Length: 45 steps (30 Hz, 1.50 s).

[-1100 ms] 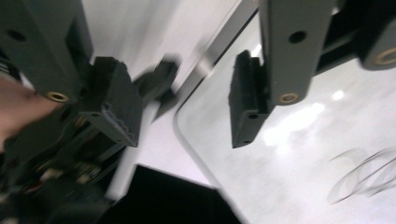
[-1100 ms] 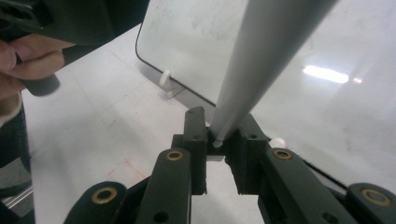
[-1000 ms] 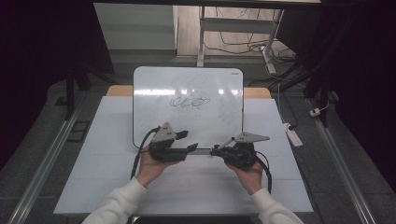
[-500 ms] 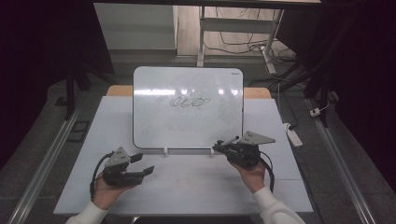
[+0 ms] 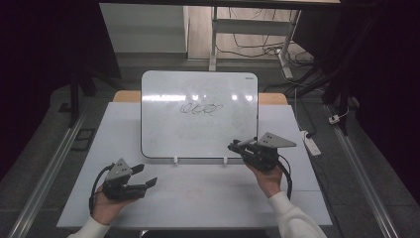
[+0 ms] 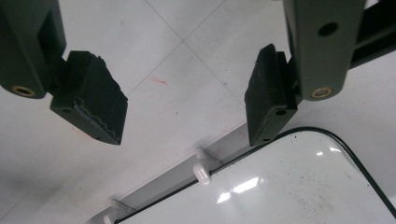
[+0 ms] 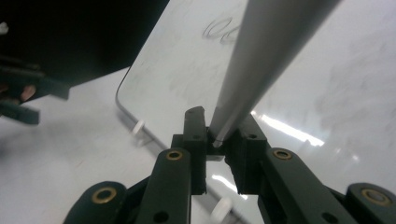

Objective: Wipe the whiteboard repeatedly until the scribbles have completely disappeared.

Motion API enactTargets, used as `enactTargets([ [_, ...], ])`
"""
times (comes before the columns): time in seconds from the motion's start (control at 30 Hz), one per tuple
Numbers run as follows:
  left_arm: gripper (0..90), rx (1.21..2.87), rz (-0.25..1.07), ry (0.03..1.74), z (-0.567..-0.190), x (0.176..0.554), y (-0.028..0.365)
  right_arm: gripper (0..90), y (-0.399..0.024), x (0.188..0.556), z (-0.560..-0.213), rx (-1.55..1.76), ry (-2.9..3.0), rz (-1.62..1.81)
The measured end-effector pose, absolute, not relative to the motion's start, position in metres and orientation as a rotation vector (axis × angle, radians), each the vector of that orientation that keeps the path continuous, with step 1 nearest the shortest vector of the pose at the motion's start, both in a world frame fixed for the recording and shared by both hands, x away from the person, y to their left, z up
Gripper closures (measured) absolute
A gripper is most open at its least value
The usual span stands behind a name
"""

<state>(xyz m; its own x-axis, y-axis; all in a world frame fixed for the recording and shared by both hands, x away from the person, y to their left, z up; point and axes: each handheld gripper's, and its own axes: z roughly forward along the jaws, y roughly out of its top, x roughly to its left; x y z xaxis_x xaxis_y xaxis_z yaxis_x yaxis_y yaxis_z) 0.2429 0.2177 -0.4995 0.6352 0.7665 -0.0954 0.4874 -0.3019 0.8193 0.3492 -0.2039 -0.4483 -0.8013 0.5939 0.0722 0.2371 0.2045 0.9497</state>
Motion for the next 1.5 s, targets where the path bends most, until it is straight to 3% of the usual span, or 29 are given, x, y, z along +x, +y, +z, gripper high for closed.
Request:
enactTargets([
  [0.57, 30.2, 1.962, 0.368, 0.999, -0.506, 0.247, 0.221, 78.2, -0.154, 0.441, -0.417, 0.787, 2.087, 1.557],
  [0.77, 30.2, 1.953, 0.369, 1.001, -0.506, 0.247, 0.223, 78.2, -0.160, 0.462, -0.411, 0.841, 1.993, 1.523],
  [1.13, 30.2, 1.944, 0.371, 1.007, -0.505, 0.247, 0.224, 78.2, -0.133, 0.456, -0.439, 0.731, 2.147, 1.507],
  [1.33, 30.3, 1.944, 0.372, 1.004, -0.505, 0.247, 0.224, 78.4, -0.154, 0.470, -0.429, 0.849, 1.990, 1.575],
  [1.5, 30.3, 1.941, 0.369, 1.013, -0.506, 0.249, 0.225, 78.4, -0.125, 0.455, -0.445, 0.702, 2.156, 1.548],
])
